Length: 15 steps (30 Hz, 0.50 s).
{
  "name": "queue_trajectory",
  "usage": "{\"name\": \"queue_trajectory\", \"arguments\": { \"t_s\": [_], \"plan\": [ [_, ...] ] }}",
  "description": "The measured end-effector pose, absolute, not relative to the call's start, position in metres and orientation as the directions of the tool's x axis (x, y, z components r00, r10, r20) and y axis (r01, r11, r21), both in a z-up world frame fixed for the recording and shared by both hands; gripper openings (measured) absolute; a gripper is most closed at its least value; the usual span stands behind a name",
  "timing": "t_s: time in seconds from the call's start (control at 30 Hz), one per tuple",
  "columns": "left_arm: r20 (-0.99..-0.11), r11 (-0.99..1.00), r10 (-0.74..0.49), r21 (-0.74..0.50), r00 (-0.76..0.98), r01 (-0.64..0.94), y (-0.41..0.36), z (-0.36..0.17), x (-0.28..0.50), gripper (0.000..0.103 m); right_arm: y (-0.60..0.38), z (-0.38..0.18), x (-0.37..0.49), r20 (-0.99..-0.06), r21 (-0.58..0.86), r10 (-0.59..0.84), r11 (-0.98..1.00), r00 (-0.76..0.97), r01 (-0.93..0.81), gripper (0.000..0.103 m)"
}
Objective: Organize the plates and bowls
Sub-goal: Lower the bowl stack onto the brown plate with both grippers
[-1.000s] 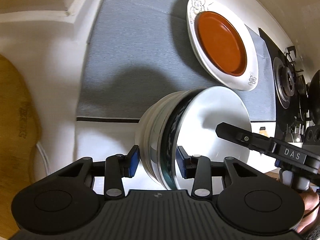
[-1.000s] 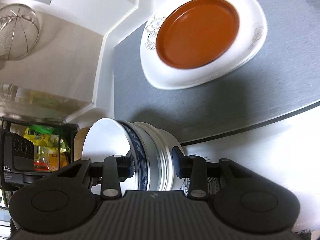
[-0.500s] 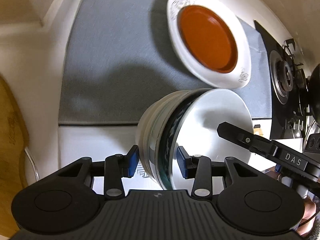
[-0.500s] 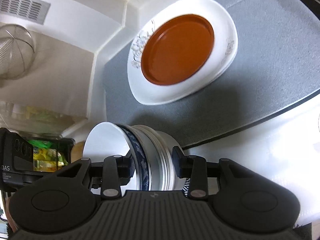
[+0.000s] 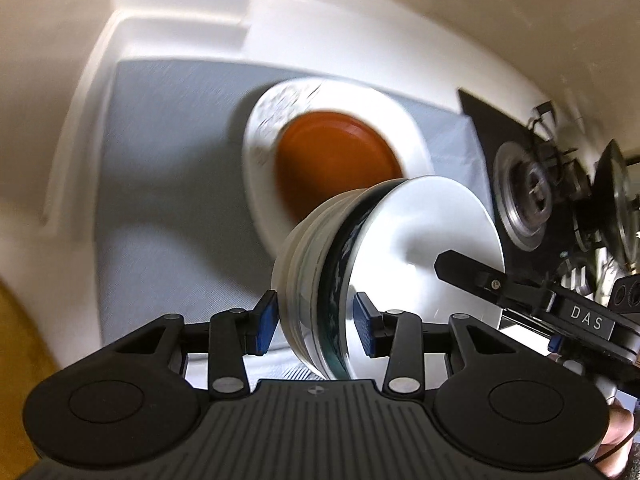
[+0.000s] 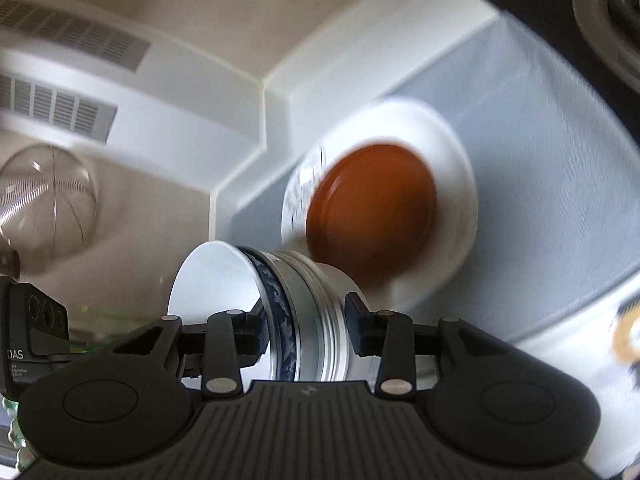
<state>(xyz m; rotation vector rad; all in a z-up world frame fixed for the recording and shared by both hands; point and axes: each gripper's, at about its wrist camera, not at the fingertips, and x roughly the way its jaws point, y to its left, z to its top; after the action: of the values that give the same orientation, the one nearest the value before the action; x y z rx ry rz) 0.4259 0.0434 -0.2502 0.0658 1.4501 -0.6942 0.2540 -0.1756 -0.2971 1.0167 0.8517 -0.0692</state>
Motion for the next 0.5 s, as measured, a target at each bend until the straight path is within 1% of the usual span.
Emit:
{"name": "queue_trajectory", "arguments": {
  "t_s": [0.13, 0.33, 0.5],
  "plan": [
    [-0.908, 0.789, -0.416, -0.381, -0.036, 0.482, 0.019, -0.247, 0.442, 0.044, -0.200, -0.287, 0.273, -0.658, 0.698, 0.282, 0.578, 0.699, 0.424, 0.043],
    [-0.920, 0.790, -0.391, -0.355, -0.035, 0.501, -0.010, -0.251, 0.462, 0.046, -0.221, -0.290, 0.298, -0.663, 0.680, 0.223, 0.580, 0.715, 0.449, 0.043],
    [-0.927, 0.800, -0.372, -0.347, -0.049, 0.489, -0.028, -0.268, 0.475, 0.047, -0.233, -0.304, 0.312, -0.673, 0.669, 0.215, 0.584, 0.708, 0.459, 0.043]
  ]
}}
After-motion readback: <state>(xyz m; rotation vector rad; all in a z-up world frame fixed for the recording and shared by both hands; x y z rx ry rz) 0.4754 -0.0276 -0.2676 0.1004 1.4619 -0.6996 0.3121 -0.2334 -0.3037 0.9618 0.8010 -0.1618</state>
